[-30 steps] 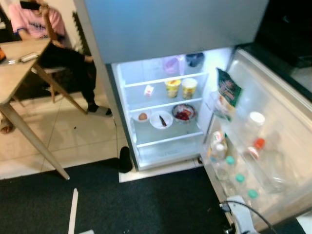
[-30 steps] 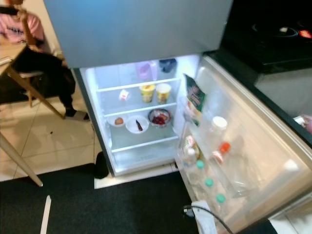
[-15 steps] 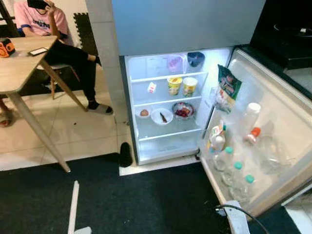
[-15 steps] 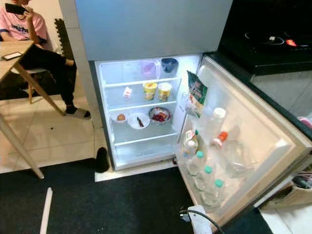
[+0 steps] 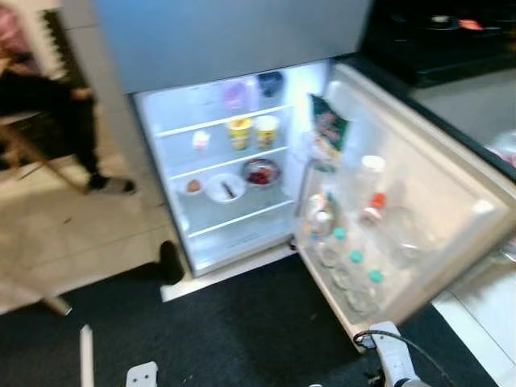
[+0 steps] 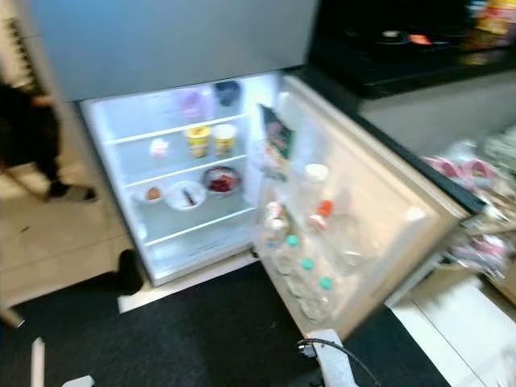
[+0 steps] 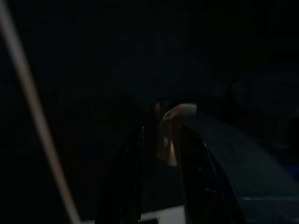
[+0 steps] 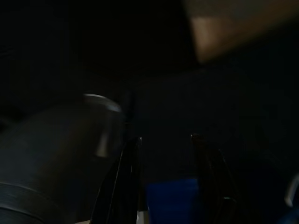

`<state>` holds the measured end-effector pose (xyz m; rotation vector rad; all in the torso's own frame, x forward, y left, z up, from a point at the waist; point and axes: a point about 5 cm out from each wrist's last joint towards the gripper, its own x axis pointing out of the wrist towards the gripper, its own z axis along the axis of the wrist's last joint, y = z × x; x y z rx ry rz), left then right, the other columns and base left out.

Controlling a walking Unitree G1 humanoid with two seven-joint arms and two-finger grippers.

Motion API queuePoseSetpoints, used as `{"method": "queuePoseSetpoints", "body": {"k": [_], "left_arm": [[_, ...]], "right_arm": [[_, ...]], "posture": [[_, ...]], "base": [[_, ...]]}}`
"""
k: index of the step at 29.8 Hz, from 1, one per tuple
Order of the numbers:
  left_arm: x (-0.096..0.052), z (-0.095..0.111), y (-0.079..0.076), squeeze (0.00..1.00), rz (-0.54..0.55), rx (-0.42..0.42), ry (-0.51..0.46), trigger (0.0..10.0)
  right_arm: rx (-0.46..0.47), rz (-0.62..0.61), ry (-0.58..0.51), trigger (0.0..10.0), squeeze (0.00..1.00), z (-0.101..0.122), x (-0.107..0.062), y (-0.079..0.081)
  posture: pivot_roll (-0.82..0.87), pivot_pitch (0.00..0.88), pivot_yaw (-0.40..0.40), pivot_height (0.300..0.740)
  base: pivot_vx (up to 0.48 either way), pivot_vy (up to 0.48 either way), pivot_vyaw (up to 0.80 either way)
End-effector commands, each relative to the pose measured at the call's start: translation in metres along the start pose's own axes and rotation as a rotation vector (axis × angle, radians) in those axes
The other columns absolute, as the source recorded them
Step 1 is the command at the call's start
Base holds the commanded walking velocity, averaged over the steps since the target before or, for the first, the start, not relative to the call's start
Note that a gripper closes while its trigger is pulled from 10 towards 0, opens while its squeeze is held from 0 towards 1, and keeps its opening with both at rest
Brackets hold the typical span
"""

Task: Restocking fridge

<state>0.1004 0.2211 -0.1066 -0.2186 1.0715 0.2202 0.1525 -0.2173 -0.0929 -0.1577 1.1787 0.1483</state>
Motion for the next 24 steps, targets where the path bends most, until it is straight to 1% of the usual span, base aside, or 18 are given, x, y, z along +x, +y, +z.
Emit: {"method": "queuePoseSetpoints", "body": {"k": [1, 4, 8, 12, 14, 15, 19, 20, 22, 23, 24], "left_arm": [[-0.002, -0.011, 0.002, 0.0, 0.009, -0.003, 0.031, 10.0], [-0.002, -0.009, 0.003, 0.0, 0.014, 0.007, 0.026, 10.0], [-0.005, -0.007, 0.015, 0.0, 0.035, 0.049, 0.019, 10.0], [-0.005, -0.008, 0.017, 0.0, 0.037, 0.053, 0.02, 10.0], [-0.007, -0.009, 0.02, 0.0, 0.038, 0.061, 0.016, 10.0], [-0.008, -0.012, 0.023, 0.0, 0.036, 0.04, 0.013, 10.0], [-0.011, -0.018, 0.024, 0.0, 0.017, 0.031, 0.01, 10.0], [-0.011, -0.018, 0.024, 0.0, 0.017, 0.031, 0.01, 10.0], [-0.01, -0.02, 0.019, 0.0, -0.008, 0.053, 0.031, 10.0], [-0.01, -0.02, 0.019, 0.0, -0.008, 0.053, 0.031, 10.0], [-0.009, -0.019, 0.017, 0.0, -0.014, 0.067, 0.039, 10.0]], "right_arm": [[-0.006, 0.011, -0.003, 10.0, 0.0, 0.002, 0.001, 0.005], [-0.008, 0.011, 0.001, 10.0, 0.0, 0.001, 0.001, 0.005], [-0.016, 0.001, 0.025, 10.0, 0.0, -0.009, 0.001, 0.006], [-0.019, -0.004, 0.033, 10.0, 0.0, -0.012, 0.0, 0.005], [-0.027, -0.022, 0.052, 10.0, 0.0, -0.018, -0.001, 0.0], [0.001, -0.043, 0.047, 10.0, 0.0, -0.021, -0.003, -0.005], [0.019, -0.079, 0.036, 10.0, 0.0, -0.021, -0.005, -0.017], [0.019, -0.079, 0.036, 10.0, 0.0, -0.021, -0.005, -0.017], [0.017, -0.093, 0.027, 10.0, 0.0, -0.016, -0.006, -0.021], [0.017, -0.093, 0.027, 10.0, 0.0, -0.016, -0.006, -0.021], [0.017, -0.097, 0.022, 10.0, 0.0, -0.014, -0.006, -0.022]], "posture": [[0.04, 0.0, -0.024, 0.74], [0.04, 0.0, -0.017, 0.74], [0.03, 0.011, 0.001, 0.74], [0.03, 0.011, 0.001, 0.74], [0.03, 0.047, 0.01, 0.74], [0.03, 0.059, 0.012, 0.74], [-0.01, 0.079, 0.021, 0.74], [-0.01, 0.079, 0.021, 0.74], [-0.01, 0.076, 0.018, 0.74], [-0.01, 0.076, 0.018, 0.74], [0.0, 0.018, 0.006, 0.74]], "base": [[0.0, 0.0, -0.77], [0.0, 0.0, -0.77], [0.0, 0.0, -0.77], [0.0, 0.0, -0.77], [0.0, 0.0, -0.77], [0.0, 0.0, -0.74], [0.0, 0.0, 0.0], [0.0, 0.0, 0.0], [0.0, 0.0, 0.0], [0.0, 0.0, 0.0], [0.0, 0.0, 0.0]]}}
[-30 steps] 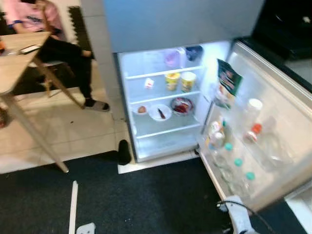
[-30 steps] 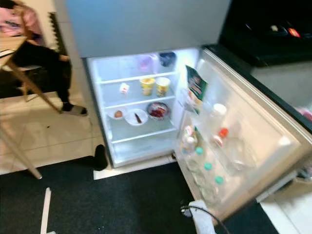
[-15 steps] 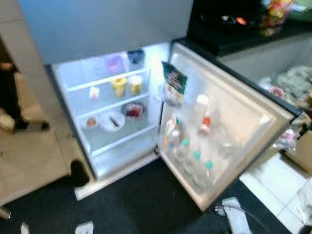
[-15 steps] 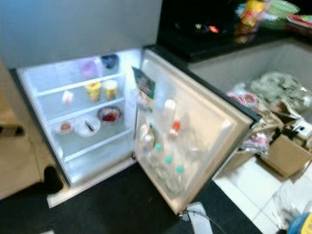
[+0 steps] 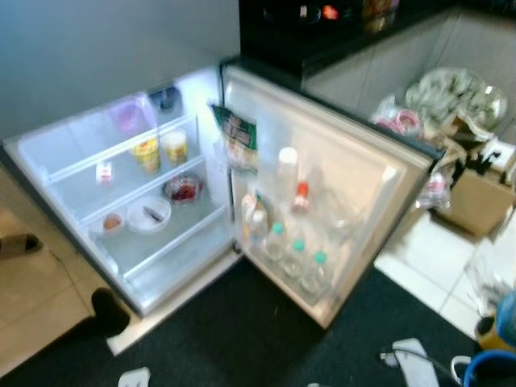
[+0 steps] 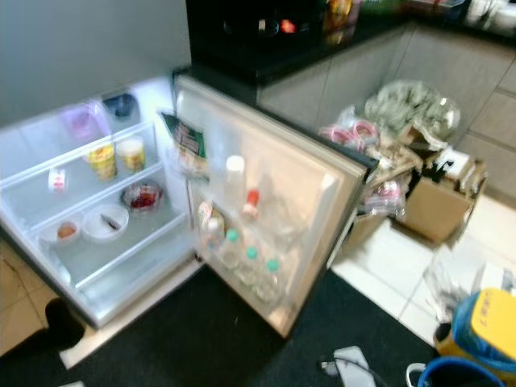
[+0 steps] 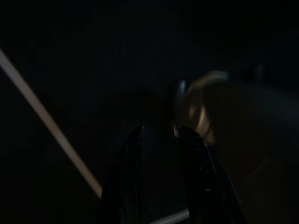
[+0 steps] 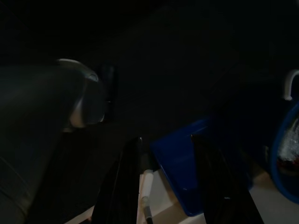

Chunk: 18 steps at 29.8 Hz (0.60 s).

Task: Restocking fridge

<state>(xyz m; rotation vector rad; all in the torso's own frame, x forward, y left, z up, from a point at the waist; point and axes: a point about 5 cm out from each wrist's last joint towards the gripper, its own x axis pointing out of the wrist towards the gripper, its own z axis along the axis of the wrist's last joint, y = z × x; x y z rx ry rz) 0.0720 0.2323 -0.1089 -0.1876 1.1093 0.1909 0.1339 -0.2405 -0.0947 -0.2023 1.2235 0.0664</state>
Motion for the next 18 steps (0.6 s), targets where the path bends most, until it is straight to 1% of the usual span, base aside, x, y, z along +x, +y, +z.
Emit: {"method": "queuePoseSetpoints", "body": {"k": [1, 2, 3, 4, 7, 8, 11, 13, 18], "left_arm": [[0.003, 0.01, -0.002, 0.0, -0.011, 0.006, -0.014, 10.0], [0.004, 0.015, -0.002, 0.0, -0.011, -0.012, -0.029, 10.0], [0.005, 0.02, -0.004, 0.0, -0.019, -0.024, -0.04, 10.0], [0.005, 0.02, -0.004, 0.0, -0.019, -0.024, -0.04, 10.0], [0.01, 0.035, -0.018, 0.0, -0.066, -0.037, -0.08, 10.0], [0.01, 0.036, -0.019, 0.0, -0.065, -0.041, -0.081, 10.0], [0.01, 0.029, -0.019, 0.0, -0.05, -0.07, -0.063, 10.0], [0.009, 0.021, -0.021, 0.0, -0.049, -0.058, -0.039, 10.0], [0.008, 0.014, -0.024, 0.0, -0.058, -0.089, -0.031, 10.0]], "right_arm": [[0.026, -0.018, -0.037, 10.0, 0.0, 0.011, 0.0, -0.004], [0.038, -0.02, -0.041, 10.0, 0.0, 0.012, 0.0, -0.003], [0.031, -0.024, -0.042, 10.0, 0.0, 0.015, 0.0, -0.004], [0.031, -0.024, -0.042, 10.0, 0.0, 0.015, 0.0, -0.004], [0.031, -0.04, -0.076, 10.0, 0.0, 0.028, -0.001, -0.01], [0.046, -0.048, -0.08, 10.0, 0.0, 0.029, -0.001, -0.012], [0.06, -0.046, -0.068, 10.0, 0.0, 0.024, -0.001, -0.012], [0.026, -0.045, -0.057, 10.0, 0.0, 0.021, -0.002, -0.012], [0.038, -0.096, -0.058, 10.0, 0.0, 0.021, -0.003, -0.021]], "posture": [[-0.01, 0.017, -0.001, 0.74], [-0.01, 0.017, -0.001, 0.74], [-0.01, 0.012, -0.006, 0.74], [-0.01, 0.012, -0.006, 0.74], [0.0, 0.0, -0.036, 0.74], [-0.01, 0.0, -0.041, 0.74], [-0.01, 0.0, -0.046, 0.74], [-0.03, 0.0, -0.04, 0.74], [-0.06, 0.0, -0.024, 0.74]], "base": [[0.0, 0.0, 0.0], [0.0, 0.0, 0.0], [0.0, 0.0, 0.0], [0.0, 0.0, 0.0], [0.0, -0.464, 0.0], [0.0, -0.458, 0.0], [0.0, -0.458, 0.0], [0.0, -0.412, 0.0], [0.0, 0.0, 0.0]]}}
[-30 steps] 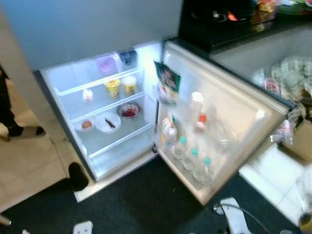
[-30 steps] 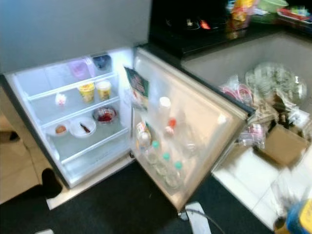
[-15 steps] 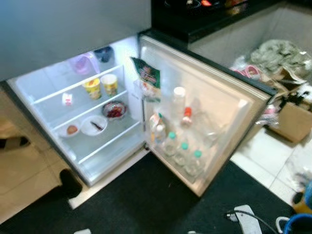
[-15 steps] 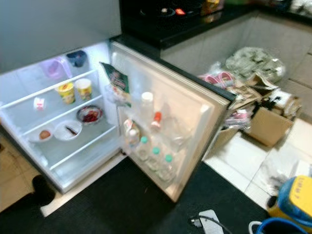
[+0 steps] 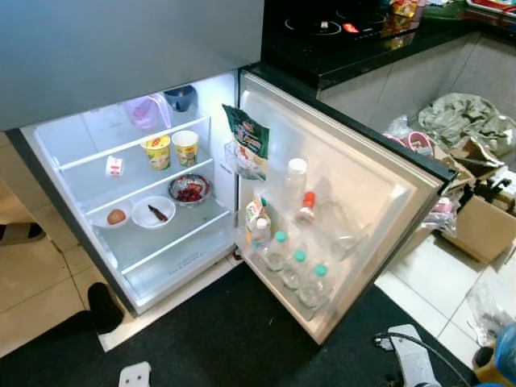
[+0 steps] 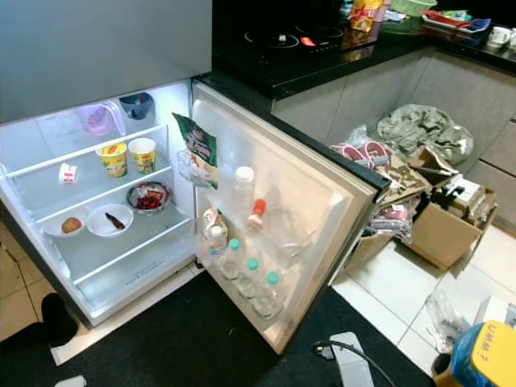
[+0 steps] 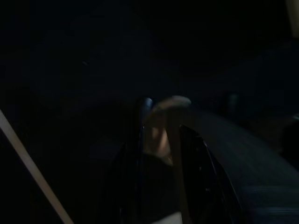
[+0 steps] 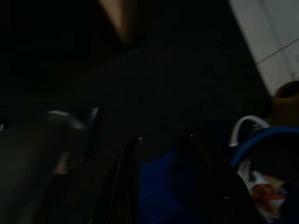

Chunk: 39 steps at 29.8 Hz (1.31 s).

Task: Restocking fridge

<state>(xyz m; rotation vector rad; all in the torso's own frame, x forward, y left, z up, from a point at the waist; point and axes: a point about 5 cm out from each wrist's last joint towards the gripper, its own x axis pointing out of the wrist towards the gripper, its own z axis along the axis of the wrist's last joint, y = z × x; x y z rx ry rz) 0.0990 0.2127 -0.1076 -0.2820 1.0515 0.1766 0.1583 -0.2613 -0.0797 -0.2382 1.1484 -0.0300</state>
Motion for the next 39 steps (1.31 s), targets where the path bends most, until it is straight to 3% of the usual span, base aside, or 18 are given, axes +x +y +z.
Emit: {"method": "queuePoseSetpoints", "body": {"k": [1, 5, 7, 8, 13, 14, 15, 16, 17, 18, 21, 25, 26, 28, 33, 39], "left_arm": [[-0.001, -0.005, 0.002, 0.0, 0.008, -0.023, 0.013, 10.0], [-0.001, -0.007, 0.0, 0.0, 0.005, -0.023, 0.022, 10.0], [-0.001, -0.005, 0.0, 0.0, 0.003, -0.023, 0.017, 10.0], [0.0, -0.001, -0.001, 0.0, -0.004, -0.023, 0.001, 10.0], [0.0, 0.005, 0.003, 0.0, -0.003, -0.018, -0.015, 10.0], [0.0, 0.006, 0.005, 0.0, 0.002, -0.011, -0.012, 10.0], [-0.001, 0.006, 0.007, 0.0, 0.006, -0.007, -0.01, 10.0], [-0.001, 0.006, 0.007, 0.0, 0.006, -0.007, -0.01, 10.0], [-0.001, 0.007, 0.01, 0.0, 0.011, -0.007, -0.012, 10.0], [-0.001, 0.007, 0.01, 0.0, 0.011, -0.007, -0.012, 10.0], [-0.003, 0.007, 0.014, 0.0, 0.018, -0.011, -0.015, 10.0], [-0.004, 0.002, 0.017, 0.0, 0.024, -0.01, -0.002, 10.0], [-0.005, 0.002, 0.018, 0.0, 0.024, -0.011, -0.001, 10.0], [-0.005, 0.002, 0.018, 0.0, 0.025, -0.011, -0.002, 10.0], [-0.005, 0.001, 0.018, 0.0, 0.02, -0.012, -0.003, 10.0], [-0.005, -0.001, 0.017, 0.0, 0.013, -0.006, 0.002, 10.0]], "right_arm": [[0.013, -0.003, 0.009, 10.0, 0.0, -0.004, 0.0, 0.004], [0.076, -0.069, -0.004, 10.0, 0.0, -0.006, -0.002, -0.009], [0.167, -0.127, -0.048, 10.0, 0.0, -0.002, -0.004, -0.023], [0.234, -0.163, -0.094, 0.0, 0.0, 0.004, -0.006, -0.034], [0.354, -0.231, -0.186, 0.1, 0.0, 0.023, -0.011, -0.055], [0.393, -0.249, -0.224, 8.4, 0.0, 0.032, -0.014, -0.063], [0.426, -0.257, -0.257, 10.0, 0.0, 0.039, -0.016, -0.068], [0.426, -0.257, -0.257, 10.0, 0.0, 0.039, -0.016, -0.068], [0.485, -0.253, -0.344, 10.0, 0.0, 0.059, -0.02, -0.077], [0.485, -0.253, -0.344, 10.0, 0.0, 0.059, -0.02, -0.077], [0.556, -0.221, -0.471, 10.0, 0.0, 0.087, -0.028, -0.086], [0.715, -0.105, -0.658, 10.0, 0.0, 0.123, -0.039, -0.093], [0.779, -0.009, -0.742, 10.0, 0.0, 0.139, -0.044, -0.091], [0.791, 0.019, -0.765, 10.0, 0.0, 0.143, -0.045, -0.091], [0.646, 0.269, -0.898, 10.0, 0.0, 0.179, -0.057, -0.072], [0.504, 0.456, -0.953, 10.0, 0.0, 0.195, -0.063, -0.051]], "posture": [[-0.06, 0.0, -0.024, 0.74], [-0.07, 0.0, -0.01, 0.74], [-0.05, 0.0, -0.015, 0.74], [-0.04, 0.0, -0.01, 0.74], [-0.04, 0.0, 0.002, 0.74], [-0.04, 0.0, 0.005, 0.74], [-0.04, 0.0, 0.006, 0.74], [-0.04, 0.0, 0.006, 0.74], [-0.03, 0.0, 0.006, 0.74], [-0.03, 0.0, 0.006, 0.74], [-0.02, 0.0, 0.008, 0.74], [-0.02, 0.0, 0.009, 0.74], [-0.02, 0.0, 0.009, 0.74], [-0.02, 0.0, 0.009, 0.74], [-0.01, 0.0, 0.007, 0.74], [-0.02, 0.0, 0.012, 0.74]], "base": [[0.0, 0.0, 0.0], [0.0, 0.0, 0.0], [0.0, 0.0, 0.0], [0.0, 0.0, 0.0], [0.0, 0.0, 0.0], [0.0, 0.0, 0.0], [0.0, 0.0, 0.0], [0.0, 0.0, 0.0], [0.0, 0.0, 0.0], [0.0, 0.0, 0.0], [0.0, 0.0, 0.0], [0.0, 0.0, 0.0], [0.0, 0.0, 0.0], [0.0, 0.0, 0.0], [0.0, 0.0, 0.0], [0.0, 0.0, 0.0]]}}
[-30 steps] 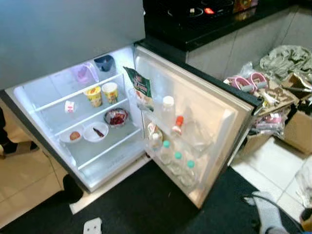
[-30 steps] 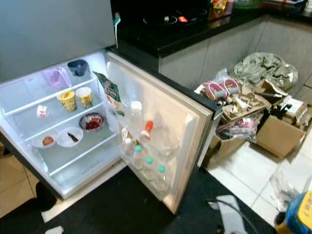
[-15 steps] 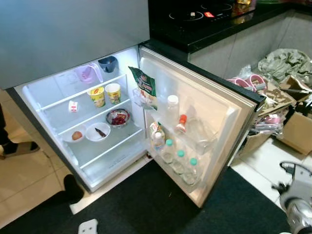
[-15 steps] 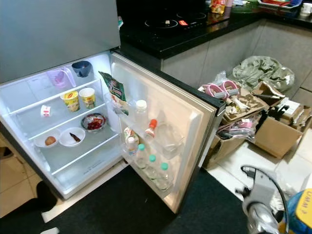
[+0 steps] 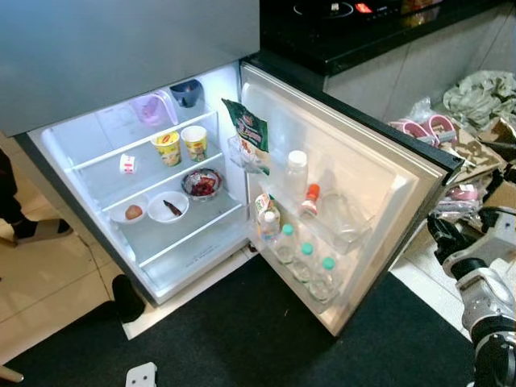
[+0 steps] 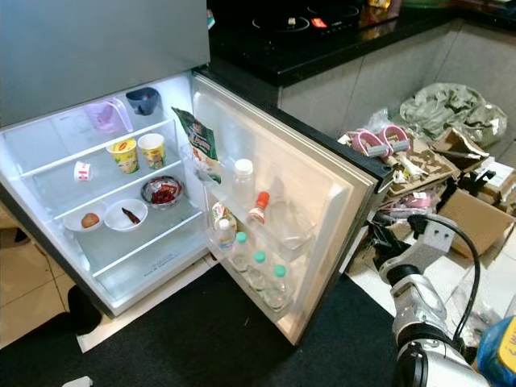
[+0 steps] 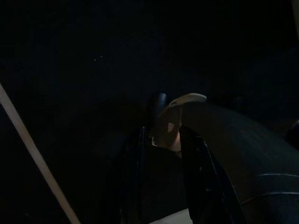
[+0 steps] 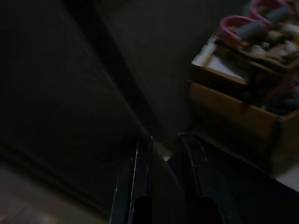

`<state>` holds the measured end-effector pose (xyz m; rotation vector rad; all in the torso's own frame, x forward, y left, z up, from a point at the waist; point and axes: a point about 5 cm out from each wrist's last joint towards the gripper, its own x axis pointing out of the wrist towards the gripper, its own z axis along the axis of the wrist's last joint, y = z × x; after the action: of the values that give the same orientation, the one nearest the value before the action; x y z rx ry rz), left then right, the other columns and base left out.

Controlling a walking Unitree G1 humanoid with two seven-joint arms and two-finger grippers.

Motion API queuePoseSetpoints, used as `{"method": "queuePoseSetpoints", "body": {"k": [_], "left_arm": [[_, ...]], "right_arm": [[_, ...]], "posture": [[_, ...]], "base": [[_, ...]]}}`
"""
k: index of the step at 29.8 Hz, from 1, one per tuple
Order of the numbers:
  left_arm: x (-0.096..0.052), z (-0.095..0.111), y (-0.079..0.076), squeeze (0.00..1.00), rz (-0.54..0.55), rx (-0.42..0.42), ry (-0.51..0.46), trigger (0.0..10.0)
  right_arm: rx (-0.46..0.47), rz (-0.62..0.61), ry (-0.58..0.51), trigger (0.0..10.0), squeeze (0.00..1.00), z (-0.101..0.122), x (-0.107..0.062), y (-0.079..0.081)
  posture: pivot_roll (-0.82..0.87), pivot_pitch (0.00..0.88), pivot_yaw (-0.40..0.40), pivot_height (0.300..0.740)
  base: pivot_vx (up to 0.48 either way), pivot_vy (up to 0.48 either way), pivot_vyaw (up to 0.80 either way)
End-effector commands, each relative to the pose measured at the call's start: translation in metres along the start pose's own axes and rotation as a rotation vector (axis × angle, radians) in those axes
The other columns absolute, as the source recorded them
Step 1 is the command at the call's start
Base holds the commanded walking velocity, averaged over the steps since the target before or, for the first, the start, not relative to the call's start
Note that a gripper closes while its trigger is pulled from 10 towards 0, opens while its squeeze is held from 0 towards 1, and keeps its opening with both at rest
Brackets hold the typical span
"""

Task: Restocking fridge

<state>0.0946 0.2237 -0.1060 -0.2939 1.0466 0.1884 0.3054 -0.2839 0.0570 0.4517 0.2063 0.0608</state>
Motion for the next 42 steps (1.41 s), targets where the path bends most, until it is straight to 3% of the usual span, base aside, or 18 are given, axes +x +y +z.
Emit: {"method": "queuePoseSetpoints", "body": {"k": [1, 7, 11, 14, 18, 20, 22, 24, 26, 28, 31, 33, 34, 36, 37, 38, 40, 42], "left_arm": [[-0.002, -0.001, 0.005, 0.0, 0.01, 0.01, 0.006, 10.0], [-0.001, 0.001, 0.004, 0.0, 0.003, 0.015, 0.006, 10.0], [-0.001, 0.001, 0.003, 0.0, 0.001, 0.017, 0.005, 10.0], [0.0, 0.001, 0.002, 0.0, -0.006, 0.023, 0.007, 10.0], [0.0, 0.001, 0.001, 0.0, -0.008, 0.025, 0.009, 10.0], [0.0, -0.001, 0.0, 0.0, -0.012, 0.029, 0.015, 10.0], [0.0, -0.002, 0.0, 0.0, -0.013, 0.03, 0.017, 10.0], [0.0, -0.003, -0.001, 0.0, -0.014, 0.032, 0.02, 10.0], [0.0, -0.004, -0.002, 0.0, -0.018, 0.036, 0.024, 10.0], [0.0, -0.004, -0.002, 0.0, -0.018, 0.036, 0.024, 10.0], [0.0, -0.005, -0.003, 0.0, -0.021, 0.038, 0.027, 10.0], [0.0, -0.005, -0.003, 0.0, -0.022, 0.038, 0.028, 10.0], [0.0, -0.005, -0.003, 0.0, -0.022, 0.038, 0.028, 10.0], [0.0, -0.006, -0.004, 0.0, -0.024, 0.037, 0.029, 10.0], [0.0, -0.007, -0.004, 0.0, -0.025, 0.036, 0.03, 10.0], [0.0, -0.007, -0.004, 0.0, -0.025, 0.036, 0.03, 10.0], [0.0, -0.009, -0.006, 0.0, -0.028, 0.034, 0.036, 10.0], [0.0, -0.01, -0.006, 0.0, -0.029, 0.033, 0.038, 10.0]], "right_arm": [[-0.029, 0.114, 0.019, 10.0, 0.0, 0.0, 0.009, 0.016], [-0.098, 0.391, 0.144, 10.0, 0.0, -0.018, 0.009, 0.04], [-0.107, 0.452, 0.173, 10.0, 0.0, -0.022, 0.008, 0.045], [-0.135, 0.746, 0.301, 10.0, 0.0, -0.043, 0.001, 0.069], [-0.131, 0.859, 0.343, 10.0, 0.0, -0.051, -0.002, 0.08], [-0.091, 0.957, 0.434, 10.0, 0.0, -0.068, -0.012, 0.085], [-0.083, 0.965, 0.472, 10.0, 0.0, -0.075, -0.016, 0.084], [-0.101, 0.871, 0.541, 10.0, 0.0, -0.09, -0.025, 0.072], [-0.121, 0.684, 0.615, 10.0, 0.0, -0.107, -0.037, 0.051], [-0.121, 0.684, 0.615, 10.0, 0.0, -0.107, -0.037, 0.051], [-0.138, 0.467, 0.699, 10.0, 0.0, -0.123, -0.058, 0.023], [-0.152, 0.399, 0.719, 10.0, 0.0, -0.127, -0.065, 0.015], [-0.152, 0.399, 0.719, 10.0, 0.0, -0.127, -0.065, 0.015], [-0.132, 0.236, 0.728, 10.0, 0.0, -0.131, -0.08, -0.004], [-0.157, 0.148, 0.719, 10.0, 0.0, -0.131, -0.084, -0.013], [-0.157, 0.148, 0.719, 10.0, 0.0, -0.131, -0.084, -0.013], [-0.225, -0.068, 0.671, 10.0, 0.0, -0.122, -0.09, -0.034], [-0.257, -0.142, 0.65, 10.0, 0.0, -0.117, -0.091, -0.04]], "posture": [[-0.02, 0.0, 0.012, 0.74], [-0.02, 0.0, 0.014, 0.74], [-0.02, 0.0, 0.014, 0.74], [-0.03, 0.0, 0.014, 0.74], [-0.03, 0.0, 0.014, 0.74], [-0.03, 0.0, 0.008, 0.74], [-0.03, 0.0, 0.007, 0.74], [-0.03, 0.0, 0.003, 0.74], [-0.03, 0.0, 0.0, 0.74], [-0.03, 0.0, 0.0, 0.74], [-0.04, 0.0, 0.001, 0.74], [-0.04, 0.0, 0.001, 0.74], [-0.04, 0.0, 0.001, 0.74], [-0.04, 0.0, -0.001, 0.74], [-0.04, 0.0, -0.002, 0.74], [-0.04, 0.0, -0.002, 0.74], [-0.04, 0.0, -0.005, 0.74], [-0.04, 0.0, -0.005, 0.74]], "base": [[0.0, 0.0, 0.0], [0.0, 0.0, 0.0], [0.0, 0.0, 0.0], [0.0, 0.0, 0.0], [0.0, 0.0, 0.0], [0.0, 0.0, 0.0], [0.0, 0.0, 0.0], [0.0, 0.0, 0.0], [0.0, 0.0, 0.0], [0.0, 0.0, 0.0], [0.0, 0.0, 0.0], [0.0, 0.0, 0.0], [0.0, 0.0, 0.0], [0.0, 0.0, 0.0], [0.0, 0.0, 0.0], [0.0, 0.0, 0.0], [0.0, 0.0, 0.0], [0.0, 0.0, 0.0]]}}
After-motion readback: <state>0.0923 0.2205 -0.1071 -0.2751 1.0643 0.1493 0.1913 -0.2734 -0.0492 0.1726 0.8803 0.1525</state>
